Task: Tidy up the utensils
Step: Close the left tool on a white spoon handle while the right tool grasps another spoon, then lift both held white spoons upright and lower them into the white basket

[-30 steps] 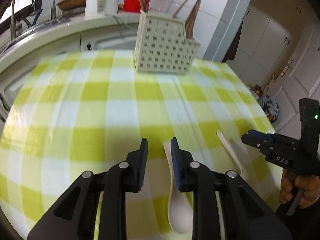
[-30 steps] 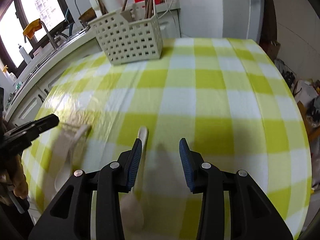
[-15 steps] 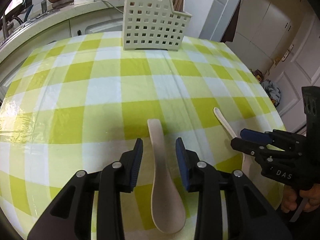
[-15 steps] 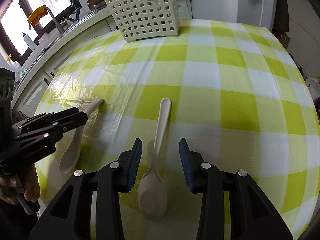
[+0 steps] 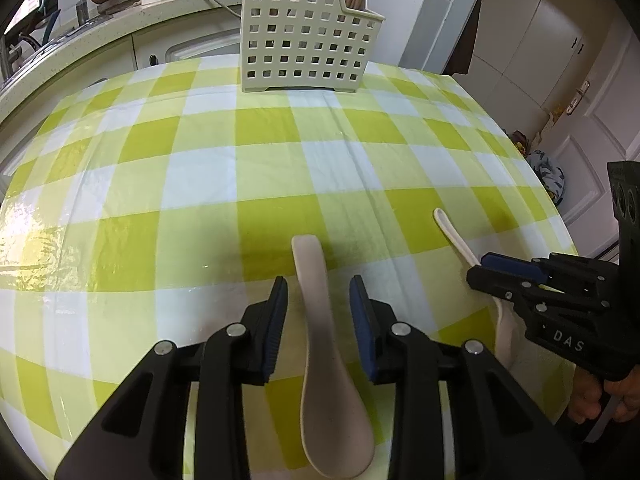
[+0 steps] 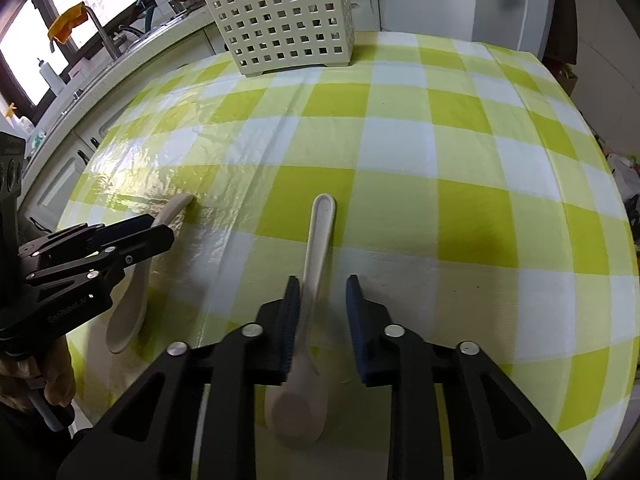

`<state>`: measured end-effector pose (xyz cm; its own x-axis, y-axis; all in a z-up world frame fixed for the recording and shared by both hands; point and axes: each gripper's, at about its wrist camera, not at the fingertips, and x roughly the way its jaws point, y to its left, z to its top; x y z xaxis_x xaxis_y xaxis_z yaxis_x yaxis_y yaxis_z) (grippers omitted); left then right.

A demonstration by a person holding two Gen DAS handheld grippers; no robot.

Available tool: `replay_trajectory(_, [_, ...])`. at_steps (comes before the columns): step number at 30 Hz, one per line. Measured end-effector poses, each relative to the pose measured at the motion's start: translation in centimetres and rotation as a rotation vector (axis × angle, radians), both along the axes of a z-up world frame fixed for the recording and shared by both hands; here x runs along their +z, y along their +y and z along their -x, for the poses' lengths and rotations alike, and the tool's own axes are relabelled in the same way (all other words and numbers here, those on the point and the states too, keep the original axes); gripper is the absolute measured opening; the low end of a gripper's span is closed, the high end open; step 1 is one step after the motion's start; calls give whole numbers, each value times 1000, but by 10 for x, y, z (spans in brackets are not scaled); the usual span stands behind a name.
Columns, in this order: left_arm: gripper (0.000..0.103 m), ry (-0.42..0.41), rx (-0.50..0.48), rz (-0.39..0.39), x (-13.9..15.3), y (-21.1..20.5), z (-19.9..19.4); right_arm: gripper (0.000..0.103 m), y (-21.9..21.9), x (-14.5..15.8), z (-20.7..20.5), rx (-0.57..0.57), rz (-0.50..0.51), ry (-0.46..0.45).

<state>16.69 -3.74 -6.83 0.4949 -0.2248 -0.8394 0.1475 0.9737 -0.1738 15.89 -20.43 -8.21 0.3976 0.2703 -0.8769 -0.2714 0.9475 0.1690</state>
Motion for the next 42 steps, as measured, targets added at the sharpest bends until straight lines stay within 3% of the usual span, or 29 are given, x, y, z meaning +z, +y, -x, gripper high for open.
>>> replay_trajectory(12, [17, 12, -11, 2, -5, -2, -5, 9, 2, -1, 0, 7, 17, -14])
replay_trajectory(23, [14, -37, -6, 15, 10, 2, -1, 9, 0, 18, 0, -1, 8, -81])
replay_trajectory(42, [14, -171, 34, 20, 60, 25, -1, 9, -12, 60, -3, -34, -7, -201])
